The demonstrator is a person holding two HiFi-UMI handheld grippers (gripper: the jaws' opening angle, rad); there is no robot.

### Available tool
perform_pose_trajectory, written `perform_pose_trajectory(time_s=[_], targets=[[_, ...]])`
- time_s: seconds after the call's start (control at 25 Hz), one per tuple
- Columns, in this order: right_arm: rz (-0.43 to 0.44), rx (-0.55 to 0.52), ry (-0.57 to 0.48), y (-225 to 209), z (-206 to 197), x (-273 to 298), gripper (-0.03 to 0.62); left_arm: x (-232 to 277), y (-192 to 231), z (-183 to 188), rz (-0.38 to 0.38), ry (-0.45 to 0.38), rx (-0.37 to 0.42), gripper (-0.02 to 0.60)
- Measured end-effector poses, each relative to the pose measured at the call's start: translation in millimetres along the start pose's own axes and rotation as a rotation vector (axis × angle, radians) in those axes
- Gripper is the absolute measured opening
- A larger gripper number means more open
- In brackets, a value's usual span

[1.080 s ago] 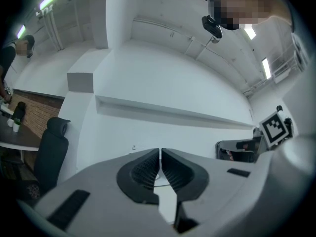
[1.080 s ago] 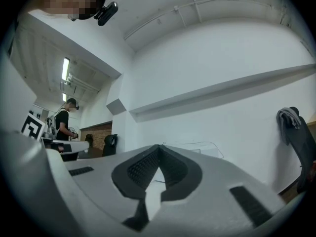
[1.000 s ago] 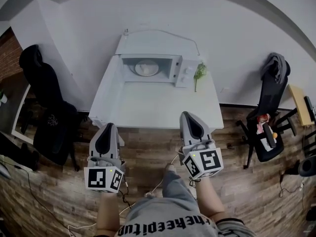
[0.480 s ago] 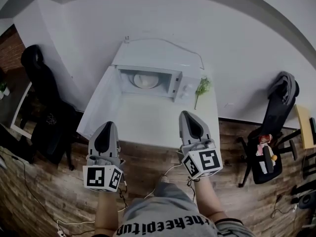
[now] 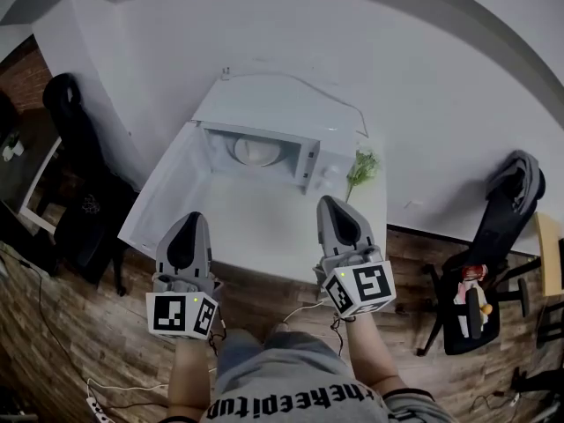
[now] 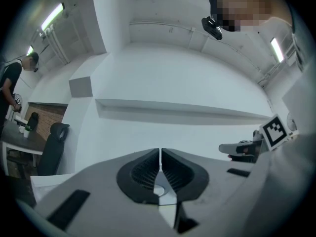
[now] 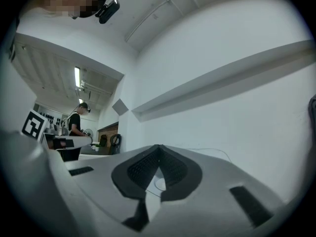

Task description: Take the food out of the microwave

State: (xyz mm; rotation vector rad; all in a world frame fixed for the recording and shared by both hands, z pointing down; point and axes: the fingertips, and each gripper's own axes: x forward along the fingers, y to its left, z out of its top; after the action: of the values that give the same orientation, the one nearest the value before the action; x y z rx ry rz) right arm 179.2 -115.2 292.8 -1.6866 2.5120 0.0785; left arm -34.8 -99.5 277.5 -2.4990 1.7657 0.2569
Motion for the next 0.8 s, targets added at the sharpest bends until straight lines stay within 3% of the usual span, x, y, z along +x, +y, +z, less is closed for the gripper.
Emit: perform_pose_trajectory(time_s=[0.24,0.8], targets=[[0.045,-0.009,0.017,-6,-10,15,0.005,10,-7,-4,0.014,0.008,0.02,0.014],[0.108,-0.167,0.171,12,-70,88,0.005,49,21,-32,-0.006,0.053,0.023,0.014]])
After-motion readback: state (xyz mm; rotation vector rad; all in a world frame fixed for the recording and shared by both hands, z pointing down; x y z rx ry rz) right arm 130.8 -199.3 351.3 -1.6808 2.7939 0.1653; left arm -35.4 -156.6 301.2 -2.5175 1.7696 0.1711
